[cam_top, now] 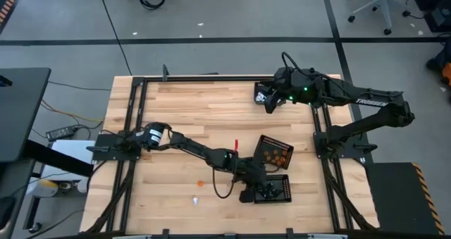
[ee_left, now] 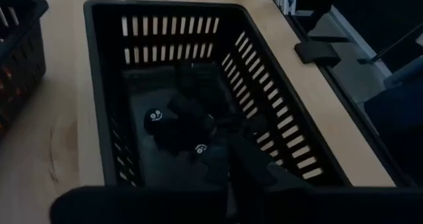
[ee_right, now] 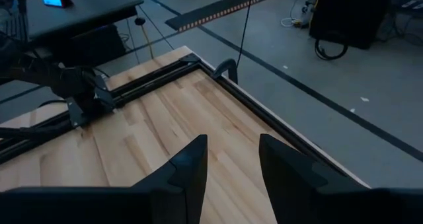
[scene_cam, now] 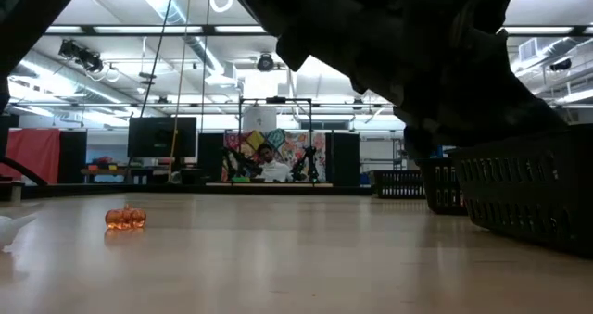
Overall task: Sort Halloween decoration
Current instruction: Put the black skeleton toy into the bottom black bin, then put the orange pumpkin toy into the center black bin
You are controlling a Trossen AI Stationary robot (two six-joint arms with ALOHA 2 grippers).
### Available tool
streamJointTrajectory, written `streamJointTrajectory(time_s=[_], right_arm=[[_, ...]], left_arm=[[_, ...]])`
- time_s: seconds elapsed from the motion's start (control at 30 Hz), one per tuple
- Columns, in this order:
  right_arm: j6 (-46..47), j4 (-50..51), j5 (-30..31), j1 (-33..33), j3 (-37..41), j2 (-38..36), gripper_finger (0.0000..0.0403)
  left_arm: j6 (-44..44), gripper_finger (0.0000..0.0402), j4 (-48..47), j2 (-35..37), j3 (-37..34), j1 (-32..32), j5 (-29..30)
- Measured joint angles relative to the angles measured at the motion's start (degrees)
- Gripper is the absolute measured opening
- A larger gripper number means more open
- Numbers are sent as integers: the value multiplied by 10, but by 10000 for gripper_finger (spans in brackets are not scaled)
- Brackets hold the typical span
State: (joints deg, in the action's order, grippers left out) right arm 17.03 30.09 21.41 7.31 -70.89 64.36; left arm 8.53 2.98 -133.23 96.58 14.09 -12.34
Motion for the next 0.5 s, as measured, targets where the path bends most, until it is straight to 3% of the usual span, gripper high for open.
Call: streamJointTrajectory(time_s=[0.23,0.5], right_arm=[[2,0,0,0,0,0,142],[10,0,0,-1,0,0,142]], left_arm=[[4,56,2,-1,1,0,0],[12,142,-5,7,1,0,0]])
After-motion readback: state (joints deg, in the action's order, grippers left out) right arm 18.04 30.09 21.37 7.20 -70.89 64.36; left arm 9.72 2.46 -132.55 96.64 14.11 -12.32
